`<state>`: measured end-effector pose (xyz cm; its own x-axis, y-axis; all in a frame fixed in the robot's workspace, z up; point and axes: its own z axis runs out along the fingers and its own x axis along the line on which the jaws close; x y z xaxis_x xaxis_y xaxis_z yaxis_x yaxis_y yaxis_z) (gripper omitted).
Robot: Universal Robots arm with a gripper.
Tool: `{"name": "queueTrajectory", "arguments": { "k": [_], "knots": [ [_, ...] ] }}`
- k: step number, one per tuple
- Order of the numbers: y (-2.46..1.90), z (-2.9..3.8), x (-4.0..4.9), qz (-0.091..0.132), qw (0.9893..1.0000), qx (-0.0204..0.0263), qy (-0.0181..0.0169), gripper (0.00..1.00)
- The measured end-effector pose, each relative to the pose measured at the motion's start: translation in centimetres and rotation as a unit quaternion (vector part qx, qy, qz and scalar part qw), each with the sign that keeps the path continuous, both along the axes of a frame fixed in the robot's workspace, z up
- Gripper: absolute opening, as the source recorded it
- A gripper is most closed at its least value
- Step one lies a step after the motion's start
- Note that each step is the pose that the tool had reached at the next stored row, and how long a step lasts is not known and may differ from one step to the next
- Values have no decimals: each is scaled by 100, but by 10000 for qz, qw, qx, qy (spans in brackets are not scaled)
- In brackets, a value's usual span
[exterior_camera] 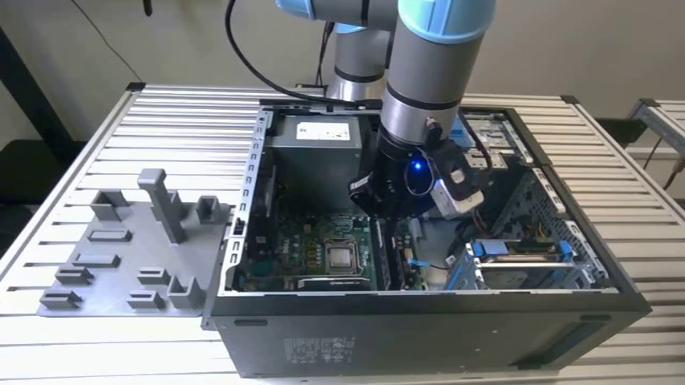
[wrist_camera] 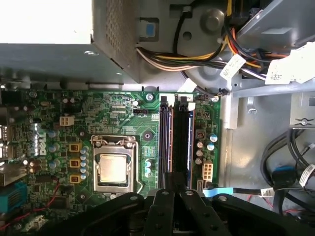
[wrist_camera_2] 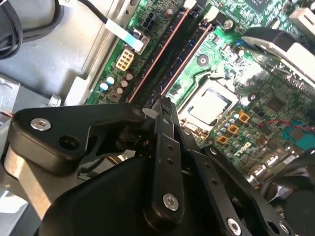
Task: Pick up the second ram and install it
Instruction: 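Press down the second ram until it locks into place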
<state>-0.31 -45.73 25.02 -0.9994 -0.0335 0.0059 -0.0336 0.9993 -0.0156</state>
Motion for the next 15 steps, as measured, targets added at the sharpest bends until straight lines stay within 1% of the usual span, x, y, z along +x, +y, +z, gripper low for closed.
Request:
{"name": "queueTrajectory", "arguments": {
  "k": [3, 7, 10, 15],
  "knots": [
    [0, 0, -2, 262, 9997, 0, 0, 11],
    [0, 0, -3, 569, 9984, 0, 0, 11],
    [0, 0, -3, 771, 9970, 0, 0, 11],
    [0, 0, -3, 1071, 9943, 0, 0, 11]
  ]
}}
